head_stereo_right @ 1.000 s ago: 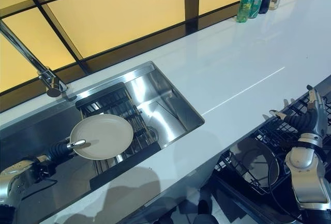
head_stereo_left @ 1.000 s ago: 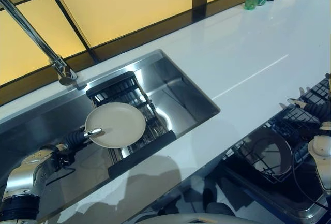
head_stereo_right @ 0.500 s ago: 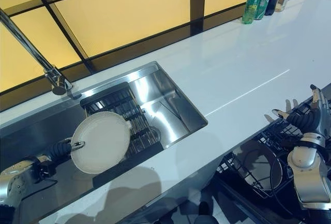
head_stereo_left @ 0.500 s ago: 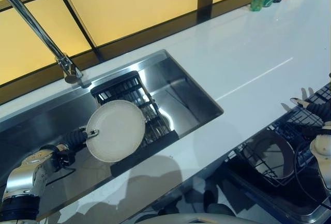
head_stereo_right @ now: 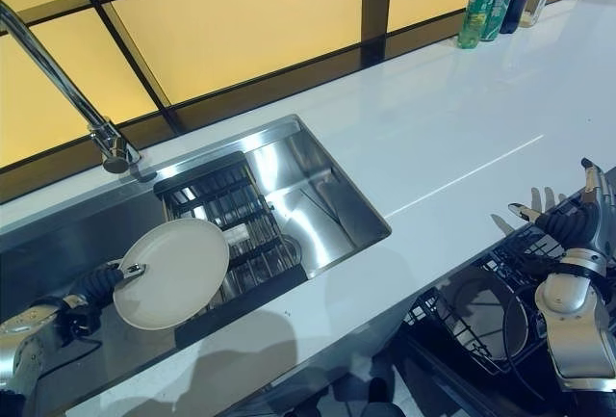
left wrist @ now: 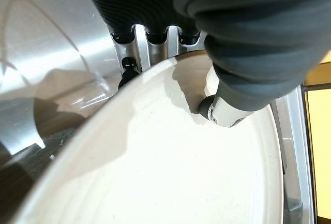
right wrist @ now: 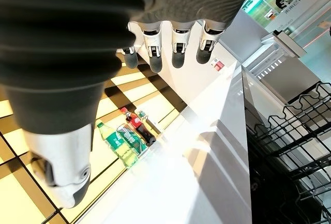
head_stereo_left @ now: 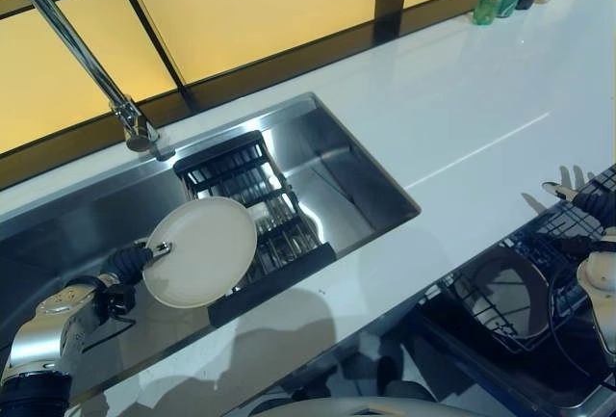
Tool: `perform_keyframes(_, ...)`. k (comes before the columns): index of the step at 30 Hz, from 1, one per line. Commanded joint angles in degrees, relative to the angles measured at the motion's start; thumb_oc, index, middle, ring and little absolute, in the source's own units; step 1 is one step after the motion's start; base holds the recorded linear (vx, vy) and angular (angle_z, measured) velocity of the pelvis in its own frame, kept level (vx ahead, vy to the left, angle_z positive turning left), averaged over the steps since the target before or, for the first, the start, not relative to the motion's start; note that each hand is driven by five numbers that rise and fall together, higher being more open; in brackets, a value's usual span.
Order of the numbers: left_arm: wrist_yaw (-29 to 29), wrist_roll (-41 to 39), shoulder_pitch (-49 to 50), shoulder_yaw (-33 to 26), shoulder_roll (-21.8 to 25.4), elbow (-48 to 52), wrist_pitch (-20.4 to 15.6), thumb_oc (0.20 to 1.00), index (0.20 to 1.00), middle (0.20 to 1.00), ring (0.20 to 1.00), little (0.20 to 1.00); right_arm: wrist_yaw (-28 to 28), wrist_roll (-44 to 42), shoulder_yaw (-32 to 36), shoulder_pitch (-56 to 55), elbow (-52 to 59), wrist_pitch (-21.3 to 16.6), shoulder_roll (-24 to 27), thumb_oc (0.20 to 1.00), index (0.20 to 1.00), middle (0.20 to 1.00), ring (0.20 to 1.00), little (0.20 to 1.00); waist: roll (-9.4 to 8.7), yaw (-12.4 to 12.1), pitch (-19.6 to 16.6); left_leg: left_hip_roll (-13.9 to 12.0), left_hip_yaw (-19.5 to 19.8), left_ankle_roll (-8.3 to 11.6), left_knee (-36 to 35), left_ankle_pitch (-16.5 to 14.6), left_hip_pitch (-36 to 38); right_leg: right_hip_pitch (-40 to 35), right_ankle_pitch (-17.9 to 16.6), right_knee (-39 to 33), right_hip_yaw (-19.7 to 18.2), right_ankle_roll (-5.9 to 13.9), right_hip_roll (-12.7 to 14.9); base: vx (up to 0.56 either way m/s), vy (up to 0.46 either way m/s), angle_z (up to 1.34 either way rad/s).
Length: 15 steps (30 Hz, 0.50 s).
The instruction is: Pick up plates and place into dishwasher.
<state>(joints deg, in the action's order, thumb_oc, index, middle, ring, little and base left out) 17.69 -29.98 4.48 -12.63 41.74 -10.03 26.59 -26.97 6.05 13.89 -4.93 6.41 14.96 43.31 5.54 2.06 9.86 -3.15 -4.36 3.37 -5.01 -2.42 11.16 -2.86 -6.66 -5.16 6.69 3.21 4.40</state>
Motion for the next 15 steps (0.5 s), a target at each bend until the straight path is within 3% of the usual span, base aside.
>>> perform_keyframes(1, -3.51, 0.06, -1.46, -2.83, 5.43, -0.08, -6.02, 0.2, 0.2, 0.2, 0.2, 0.2, -2.73, -0.61, 1.96, 0.1, 4.01, -2.16, 1.66, 1.0, 1.0, 1.0, 1.0, 1.0, -2.44, -0.56, -3.86, 0.95, 0.55, -0.65, 0.98, 3.89, -7.65, -0.34, 7.52, 7.3, 2.01, 5.03, 3.87, 0.0, 0.0, 0.0)
perform_keyframes(15, -18.84, -2.76, -2.47, -8.22, -0.6, 1.77, -17.88, 0.2, 0.2, 0.2, 0.2, 0.2, -4.47, 0.68, 3.03, -0.05, 3.35, -3.58, -1.24, 1.0, 1.0, 1.0, 1.0, 1.0, -3.77, -1.1, -4.64, 0.65, 1.05, -0.41, 0.82, 3.8, -7.45, -0.66, 8.34, 7.86, 2.71, 4.4, 3.44, 0.0, 0.0, 0.0)
